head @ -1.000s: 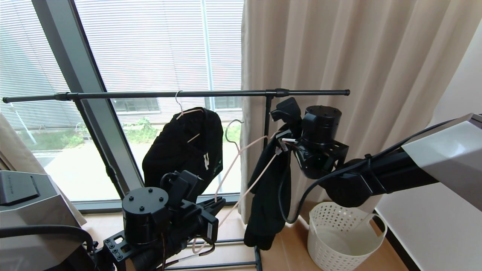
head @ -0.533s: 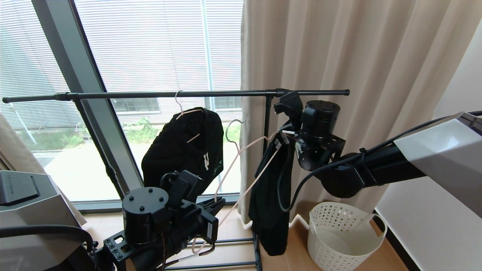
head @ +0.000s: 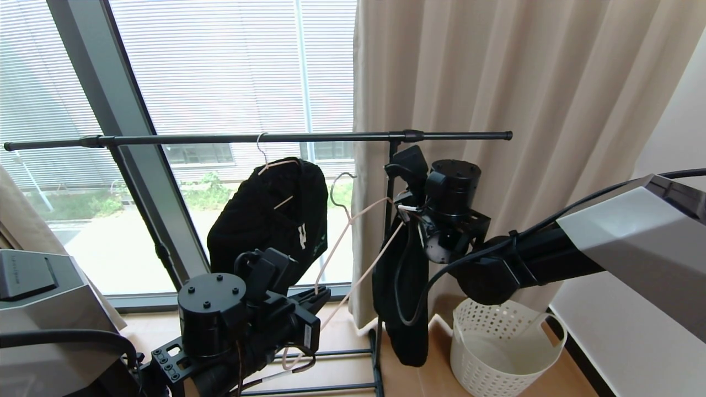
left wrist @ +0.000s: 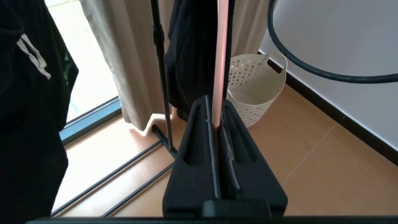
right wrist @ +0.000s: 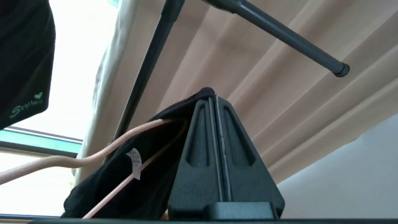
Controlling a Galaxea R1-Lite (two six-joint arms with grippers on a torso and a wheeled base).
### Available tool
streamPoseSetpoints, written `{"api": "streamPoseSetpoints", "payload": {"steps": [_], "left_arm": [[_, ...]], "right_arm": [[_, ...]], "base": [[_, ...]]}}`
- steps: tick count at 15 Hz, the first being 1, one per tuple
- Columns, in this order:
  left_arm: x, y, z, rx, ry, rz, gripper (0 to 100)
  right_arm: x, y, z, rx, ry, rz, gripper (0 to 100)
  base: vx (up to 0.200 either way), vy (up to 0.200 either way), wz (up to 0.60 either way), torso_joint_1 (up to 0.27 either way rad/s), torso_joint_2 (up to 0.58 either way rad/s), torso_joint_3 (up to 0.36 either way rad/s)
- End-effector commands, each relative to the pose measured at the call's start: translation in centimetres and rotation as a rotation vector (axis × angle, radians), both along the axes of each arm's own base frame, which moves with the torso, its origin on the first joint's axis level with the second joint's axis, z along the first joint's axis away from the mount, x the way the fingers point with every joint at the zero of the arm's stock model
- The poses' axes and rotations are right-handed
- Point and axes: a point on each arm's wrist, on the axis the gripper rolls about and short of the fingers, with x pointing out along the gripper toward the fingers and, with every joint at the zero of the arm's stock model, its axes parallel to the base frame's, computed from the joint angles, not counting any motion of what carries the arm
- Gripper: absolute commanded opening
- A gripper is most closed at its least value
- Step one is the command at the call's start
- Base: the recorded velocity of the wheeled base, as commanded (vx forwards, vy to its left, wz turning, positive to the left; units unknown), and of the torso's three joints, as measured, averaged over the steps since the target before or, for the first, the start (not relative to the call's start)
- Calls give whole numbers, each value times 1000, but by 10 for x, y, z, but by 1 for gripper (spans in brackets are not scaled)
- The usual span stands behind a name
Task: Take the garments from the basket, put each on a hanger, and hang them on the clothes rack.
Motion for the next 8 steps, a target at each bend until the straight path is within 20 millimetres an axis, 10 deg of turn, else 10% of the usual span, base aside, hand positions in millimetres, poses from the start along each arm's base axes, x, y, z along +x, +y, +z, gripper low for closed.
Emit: {"api": "streamPoseSetpoints", "payload": {"steps": [1,8], "left_arm": [[0,0,1,-6,-8,0,0],[4,1,0,-6,-12,22,0]], "right_arm": [[-5,6,-7,-13,18,18,0],[-39,20,-2,-8,9,95,0]], "base": [[0,0,0,0,0,0],[0,0,0,0,0,0]]}}
